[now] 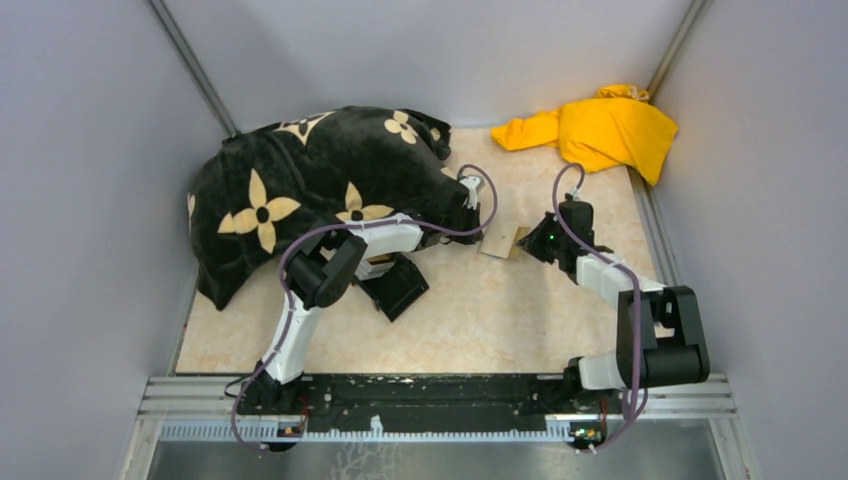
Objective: Put the credit cards into the card holder
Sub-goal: Open the card holder at the center of the board.
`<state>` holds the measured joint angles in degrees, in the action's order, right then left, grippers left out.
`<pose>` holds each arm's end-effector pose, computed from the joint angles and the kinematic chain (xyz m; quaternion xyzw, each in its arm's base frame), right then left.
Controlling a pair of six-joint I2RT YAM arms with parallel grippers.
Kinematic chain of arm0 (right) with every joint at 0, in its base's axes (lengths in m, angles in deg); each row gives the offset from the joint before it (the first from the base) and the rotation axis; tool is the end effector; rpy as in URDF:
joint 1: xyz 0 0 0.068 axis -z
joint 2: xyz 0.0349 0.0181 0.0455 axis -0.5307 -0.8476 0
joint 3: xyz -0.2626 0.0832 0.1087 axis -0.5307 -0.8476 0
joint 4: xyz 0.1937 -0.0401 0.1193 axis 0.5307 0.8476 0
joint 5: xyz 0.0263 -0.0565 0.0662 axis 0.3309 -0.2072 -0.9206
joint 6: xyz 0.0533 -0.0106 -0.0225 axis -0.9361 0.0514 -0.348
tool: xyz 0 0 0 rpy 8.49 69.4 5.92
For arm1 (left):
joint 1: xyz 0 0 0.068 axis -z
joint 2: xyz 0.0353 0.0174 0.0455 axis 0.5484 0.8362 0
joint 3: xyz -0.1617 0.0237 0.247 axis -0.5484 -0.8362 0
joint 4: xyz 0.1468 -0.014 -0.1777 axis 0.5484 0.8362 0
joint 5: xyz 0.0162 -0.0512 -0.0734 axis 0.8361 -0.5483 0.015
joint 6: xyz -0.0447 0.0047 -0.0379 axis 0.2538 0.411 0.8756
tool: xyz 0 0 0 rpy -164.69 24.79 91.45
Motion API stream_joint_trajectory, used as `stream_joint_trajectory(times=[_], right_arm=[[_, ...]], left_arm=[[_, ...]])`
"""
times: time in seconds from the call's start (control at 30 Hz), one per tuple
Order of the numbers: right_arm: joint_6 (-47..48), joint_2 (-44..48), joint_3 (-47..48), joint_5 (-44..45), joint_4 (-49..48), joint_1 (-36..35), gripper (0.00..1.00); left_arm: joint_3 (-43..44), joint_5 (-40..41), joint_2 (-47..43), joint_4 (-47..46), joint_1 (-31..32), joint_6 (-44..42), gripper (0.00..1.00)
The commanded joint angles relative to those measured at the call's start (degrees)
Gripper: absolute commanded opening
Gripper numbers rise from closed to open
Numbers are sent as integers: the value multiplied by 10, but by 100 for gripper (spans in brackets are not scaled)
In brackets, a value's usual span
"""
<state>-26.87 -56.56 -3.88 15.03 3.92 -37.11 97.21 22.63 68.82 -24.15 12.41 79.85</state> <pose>0.2440 0.0303 0.2170 0.2384 0.8755 0.2471 0.3400 0.3386 -0.3534 0.1773 0.2115 0.8670 -0.2883 0.3471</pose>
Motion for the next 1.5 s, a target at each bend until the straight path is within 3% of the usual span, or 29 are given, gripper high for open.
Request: stream_joint_trajectory(times=[0.0, 1.47], right_arm=[[11, 27, 12, 4, -5, 4, 0], [-5, 14, -5, -6, -18, 17, 0]], left_arm=[[-17, 2, 33, 54, 9, -4, 14], [-19, -1, 38, 55, 9, -4, 12]])
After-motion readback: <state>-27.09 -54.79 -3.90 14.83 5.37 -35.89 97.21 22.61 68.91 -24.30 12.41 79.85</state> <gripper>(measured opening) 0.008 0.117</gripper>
